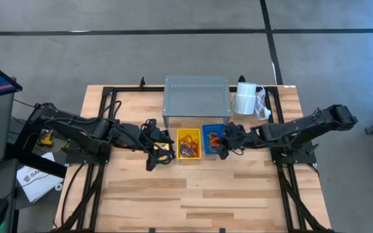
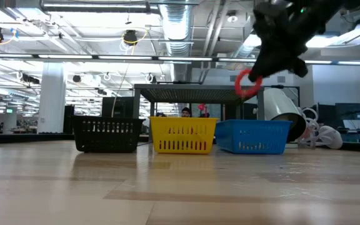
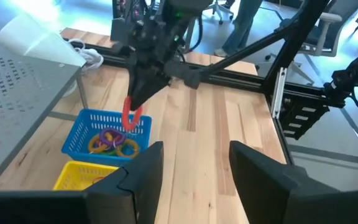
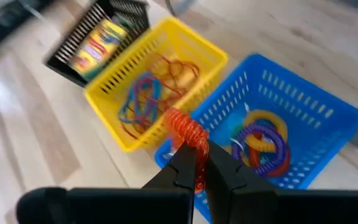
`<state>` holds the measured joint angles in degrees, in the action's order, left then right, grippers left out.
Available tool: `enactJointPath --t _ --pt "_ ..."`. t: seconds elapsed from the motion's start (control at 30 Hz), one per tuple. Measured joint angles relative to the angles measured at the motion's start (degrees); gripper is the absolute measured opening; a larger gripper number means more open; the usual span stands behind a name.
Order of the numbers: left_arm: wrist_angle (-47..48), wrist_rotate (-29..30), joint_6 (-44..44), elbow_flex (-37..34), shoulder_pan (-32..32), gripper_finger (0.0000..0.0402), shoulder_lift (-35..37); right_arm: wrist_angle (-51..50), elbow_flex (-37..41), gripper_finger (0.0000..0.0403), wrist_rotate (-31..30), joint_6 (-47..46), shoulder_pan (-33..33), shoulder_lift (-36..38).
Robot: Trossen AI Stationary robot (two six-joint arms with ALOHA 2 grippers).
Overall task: Pick & Place Office Desk Supplies
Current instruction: Put the orange spring keychain into the blue basket, then put the blue basket on the shelf
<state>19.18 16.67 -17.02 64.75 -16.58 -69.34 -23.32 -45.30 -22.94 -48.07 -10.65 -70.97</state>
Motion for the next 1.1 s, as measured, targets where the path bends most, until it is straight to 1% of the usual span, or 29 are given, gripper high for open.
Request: enactJointPath --t 0.3,0.47,0.6,0.67,0.7,0.77,0.87,1.03,1.1 --pt "0.02 0.01 0.00 0.00 0.00 0.0175 0.00 -0.25 0.00 0.0007 3.55 1.90 4.01 -6.28" --pt "0.04 0.00 0.00 0.00 0.00 0.0175 0.00 -0.28 0.00 0.0021 6.57 2.23 6.59 -10.16" --pt "0.06 0.00 0.00 0.00 0.00 0.0176 0.00 0.04 0.00 0.0024 6.95 5.17 7.88 -11.32" --pt "0.13 0.00 0.00 0.00 0.00 0.0176 0.00 1.57 0.00 0.0028 9.11 8.56 8.47 -11.33" --pt "0.13 0.00 0.00 0.00 0.00 0.0176 0.00 2.75 0.00 0.0031 11.41 11.16 8.87 -11.27" --pt "0.14 0.00 0.00 0.00 0.00 0.0176 0.00 5.65 0.00 0.0043 16.71 15.47 9.75 -11.25" --pt "0.24 0.00 0.00 0.00 0.00 0.0176 0.00 6.42 -0.02 0.0073 20.87 16.14 11.31 -11.20" --pt "1.99 -0.43 -0.02 0.00 0.00 0.0176 0.00 2.89 -0.02 0.0143 21.14 16.15 14.05 -11.20" --pt "2.75 -0.67 -0.38 0.00 0.00 0.0176 -0.02 1.90 -0.02 0.0164 20.64 14.56 15.00 -11.20"
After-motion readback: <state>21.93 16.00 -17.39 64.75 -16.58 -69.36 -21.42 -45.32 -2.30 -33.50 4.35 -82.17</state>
